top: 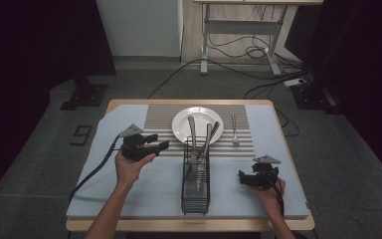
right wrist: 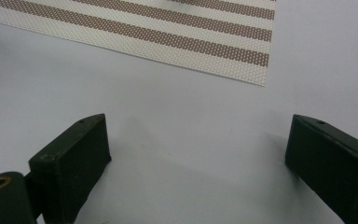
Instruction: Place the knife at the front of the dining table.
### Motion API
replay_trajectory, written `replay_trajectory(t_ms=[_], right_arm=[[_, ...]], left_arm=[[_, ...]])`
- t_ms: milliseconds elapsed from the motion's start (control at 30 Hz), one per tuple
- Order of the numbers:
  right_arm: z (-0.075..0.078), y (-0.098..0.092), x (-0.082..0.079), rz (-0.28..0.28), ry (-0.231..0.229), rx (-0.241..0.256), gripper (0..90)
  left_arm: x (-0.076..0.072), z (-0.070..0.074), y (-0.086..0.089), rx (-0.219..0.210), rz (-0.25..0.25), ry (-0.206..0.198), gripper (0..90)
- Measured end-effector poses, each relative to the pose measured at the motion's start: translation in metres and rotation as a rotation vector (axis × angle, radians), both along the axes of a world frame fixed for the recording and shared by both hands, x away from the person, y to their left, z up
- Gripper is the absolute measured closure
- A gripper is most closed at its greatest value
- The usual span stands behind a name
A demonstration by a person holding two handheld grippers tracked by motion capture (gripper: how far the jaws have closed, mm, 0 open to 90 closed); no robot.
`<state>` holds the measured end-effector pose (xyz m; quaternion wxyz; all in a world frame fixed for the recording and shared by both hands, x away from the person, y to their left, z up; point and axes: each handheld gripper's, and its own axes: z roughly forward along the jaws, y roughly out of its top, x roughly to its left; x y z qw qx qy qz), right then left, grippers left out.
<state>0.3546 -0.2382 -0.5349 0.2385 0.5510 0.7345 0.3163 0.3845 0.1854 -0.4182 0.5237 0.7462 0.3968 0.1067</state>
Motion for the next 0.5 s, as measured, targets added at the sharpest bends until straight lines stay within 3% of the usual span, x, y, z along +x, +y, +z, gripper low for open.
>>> replay_trajectory(t_ms=[500], right_arm=[[0.000,0.000,0.000,0.002,-0.002,0.005,7.7]], left_arm=[[0.012,0.016,-0.018,0.002,-0.024,-0.005,36.4]])
